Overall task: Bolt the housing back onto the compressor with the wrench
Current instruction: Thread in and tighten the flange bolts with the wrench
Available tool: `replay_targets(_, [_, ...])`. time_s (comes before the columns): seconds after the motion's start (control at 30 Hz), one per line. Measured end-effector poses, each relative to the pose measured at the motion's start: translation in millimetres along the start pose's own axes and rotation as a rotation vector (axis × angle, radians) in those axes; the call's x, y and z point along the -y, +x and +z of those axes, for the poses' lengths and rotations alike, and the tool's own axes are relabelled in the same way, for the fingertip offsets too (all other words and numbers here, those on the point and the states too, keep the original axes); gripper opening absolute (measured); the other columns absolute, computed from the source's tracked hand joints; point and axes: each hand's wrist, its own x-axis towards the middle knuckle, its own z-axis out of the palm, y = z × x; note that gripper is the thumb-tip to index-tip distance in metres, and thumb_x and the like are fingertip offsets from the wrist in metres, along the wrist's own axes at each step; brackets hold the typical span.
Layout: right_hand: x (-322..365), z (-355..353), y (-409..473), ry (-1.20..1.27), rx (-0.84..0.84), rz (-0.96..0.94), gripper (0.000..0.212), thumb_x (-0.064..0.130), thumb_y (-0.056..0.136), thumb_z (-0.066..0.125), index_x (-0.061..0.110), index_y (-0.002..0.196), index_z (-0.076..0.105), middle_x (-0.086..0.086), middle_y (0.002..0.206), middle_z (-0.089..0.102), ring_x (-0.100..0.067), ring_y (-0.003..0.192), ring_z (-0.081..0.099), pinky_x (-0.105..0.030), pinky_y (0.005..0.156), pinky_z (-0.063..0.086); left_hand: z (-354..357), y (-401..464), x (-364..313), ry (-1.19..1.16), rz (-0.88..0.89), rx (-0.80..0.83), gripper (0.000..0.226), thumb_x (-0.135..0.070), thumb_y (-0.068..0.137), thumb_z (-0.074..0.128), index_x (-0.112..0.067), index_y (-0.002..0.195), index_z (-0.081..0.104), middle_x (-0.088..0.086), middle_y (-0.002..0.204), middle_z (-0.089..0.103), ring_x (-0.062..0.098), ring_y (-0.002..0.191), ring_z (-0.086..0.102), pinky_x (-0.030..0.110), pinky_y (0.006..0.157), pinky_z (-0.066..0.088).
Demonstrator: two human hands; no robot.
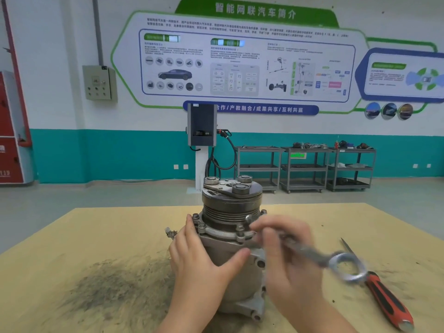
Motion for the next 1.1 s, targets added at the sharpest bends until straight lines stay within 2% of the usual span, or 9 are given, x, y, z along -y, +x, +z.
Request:
replay_targets(0.07, [0,-7,9,0.107,-0.140,0.169,0.019,0.018,0.100,0.040,0.035,0.103,0.048,0.000,0.084,0.065,-0.014,0.066,0.061,-0.021,0.063,0.050,1,0,5,0.010,0.010,0.004,0.149,-0.108,0.035,0.027,-0.027,0.157,0.000,-0.022,0.145,0.013,-0.002,0.134,0.005,0.036,0.118,0.014])
replay_targets(0.2, [-10,-22,18,0.385,-0.350,0.589,0.015,0.008,0.104,0.034,0.018,0.097,0.043,-0.002,0.067,0.064,-0.015,0.053,0.054,-0.019,0.054,0.045,0,-1,4,0.001,0.014,0.001,0.143,-0.107,0.038,0.034,-0.032,0.156,0.003,-0.022,0.142,0.019,-0.001,0.135,0.009,0.033,0.114,0.018])
replay_targets(0.5, [-30,-41,27,0.771,-0.320,0.968,0.021,0.006,0.103,0.032,0.010,0.088,0.045,-0.007,0.065,0.061,-0.016,0.049,0.052,-0.021,0.047,0.044,-4,-2,-1,-0.021,-0.010,0.042,0.145,-0.105,0.039,0.041,-0.030,0.157,0.004,-0.021,0.146,0.021,-0.003,0.136,0.011,0.034,0.114,0.020])
replay_targets(0.57, [-28,-36,21,0.693,-0.335,0.877,0.019,0.009,0.103,0.032,0.010,0.089,0.045,-0.008,0.067,0.062,-0.017,0.050,0.054,-0.022,0.049,0.045,-4,-2,0,-0.030,-0.010,0.042,0.142,-0.101,0.041,0.046,-0.029,0.157,0.006,-0.020,0.145,0.022,-0.003,0.135,0.012,0.034,0.114,0.020])
replay_targets(0.63, [-22,-26,10,0.433,-0.341,0.601,0.017,0.015,0.104,0.036,0.013,0.091,0.046,-0.007,0.071,0.065,-0.019,0.055,0.058,-0.024,0.054,0.048,-3,-2,-1,-0.036,-0.016,0.037,0.139,-0.097,0.043,0.047,-0.028,0.157,0.008,-0.018,0.146,0.024,0.000,0.136,0.013,0.035,0.114,0.021])
replay_targets(0.77, [-11,-10,-11,0.040,-0.078,0.096,0.015,0.030,0.099,0.051,0.022,0.093,0.062,0.001,0.088,0.066,-0.011,0.076,0.065,-0.023,0.070,0.052,-3,-2,-2,-0.013,-0.016,0.030,0.140,-0.095,0.044,0.049,-0.023,0.157,0.010,-0.010,0.149,0.026,0.004,0.136,0.015,0.035,0.115,0.021])
replay_targets(0.97, [1,4,-19,-0.112,0.126,-0.045,0.020,0.022,0.089,0.067,0.002,0.087,0.069,-0.001,0.093,0.068,-0.015,0.090,0.064,-0.031,0.079,0.053,-4,4,-5,-0.025,-0.044,0.045,0.126,-0.072,0.048,0.049,-0.018,0.157,0.014,0.004,0.150,0.030,0.015,0.135,0.021,0.036,0.111,0.021])
replay_targets(1.03, [3,-1,-13,-0.015,0.081,-0.030,0.018,0.022,0.096,0.057,0.007,0.095,0.066,-0.001,0.096,0.066,-0.016,0.087,0.065,-0.029,0.078,0.053,-4,0,-4,-0.036,-0.018,0.037,0.130,-0.079,0.055,0.068,-0.020,0.157,0.012,-0.002,0.148,0.029,0.010,0.135,0.019,0.035,0.111,0.022])
replay_targets(1.1, [6,-8,-4,0.160,-0.055,0.110,0.011,0.020,0.100,0.046,0.020,0.103,0.057,-0.001,0.092,0.066,-0.016,0.075,0.065,-0.022,0.070,0.052,-5,-2,-2,-0.033,-0.016,0.037,0.137,-0.088,0.046,0.055,-0.024,0.158,0.009,-0.011,0.147,0.026,0.003,0.135,0.014,0.036,0.114,0.021])
